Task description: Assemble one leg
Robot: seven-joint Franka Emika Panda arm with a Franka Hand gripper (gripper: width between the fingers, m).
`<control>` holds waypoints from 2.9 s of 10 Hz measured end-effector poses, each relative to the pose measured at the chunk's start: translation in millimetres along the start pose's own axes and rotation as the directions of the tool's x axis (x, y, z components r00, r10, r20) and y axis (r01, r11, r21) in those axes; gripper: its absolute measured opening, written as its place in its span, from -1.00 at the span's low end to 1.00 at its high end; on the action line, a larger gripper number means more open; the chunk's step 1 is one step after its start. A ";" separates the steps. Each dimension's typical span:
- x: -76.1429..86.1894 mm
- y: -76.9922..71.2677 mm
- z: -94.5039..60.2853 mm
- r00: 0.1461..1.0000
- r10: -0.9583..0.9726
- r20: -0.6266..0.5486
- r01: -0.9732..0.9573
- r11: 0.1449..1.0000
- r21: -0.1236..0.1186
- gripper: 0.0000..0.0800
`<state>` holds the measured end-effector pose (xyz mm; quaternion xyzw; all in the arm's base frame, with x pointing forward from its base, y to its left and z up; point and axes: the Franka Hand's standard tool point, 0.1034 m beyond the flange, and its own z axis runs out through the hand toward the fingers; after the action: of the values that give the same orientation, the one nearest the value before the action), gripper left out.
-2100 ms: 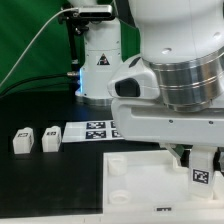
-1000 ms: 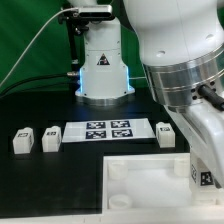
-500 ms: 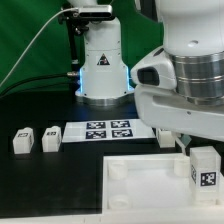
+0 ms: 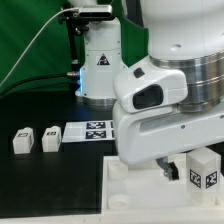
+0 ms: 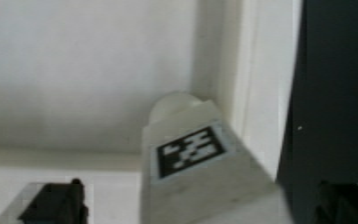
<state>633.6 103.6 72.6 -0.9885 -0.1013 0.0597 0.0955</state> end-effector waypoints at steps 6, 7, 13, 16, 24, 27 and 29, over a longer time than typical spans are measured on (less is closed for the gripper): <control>3.4 -4.1 1.7 0.994 0.113 -0.007 -0.113 0.993 0.013 -0.04; 3.2 -3.9 2.1 0.960 0.278 -0.004 -0.278 0.960 0.017 -0.27; 1.8 -2.0 3.6 0.381 0.924 0.015 -0.924 0.381 0.031 -0.27; -2.2 -4.5 5.1 -0.121 0.992 0.025 -0.987 -0.123 0.102 -0.27; -3.7 -15.9 4.9 0.339 0.941 -0.007 -0.938 0.338 0.080 0.60; -4.2 -14.7 5.5 0.679 0.733 -0.038 -0.730 0.680 0.069 0.62; -0.6 -11.0 4.3 0.902 0.420 -0.099 -0.421 0.907 0.011 0.62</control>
Offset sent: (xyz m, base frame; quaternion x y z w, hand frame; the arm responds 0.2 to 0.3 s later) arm 0.0000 0.0000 0.0000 0.0000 0.0000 0.0000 1.0000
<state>630.4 114.8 70.7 -0.9893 0.1185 0.0293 0.0799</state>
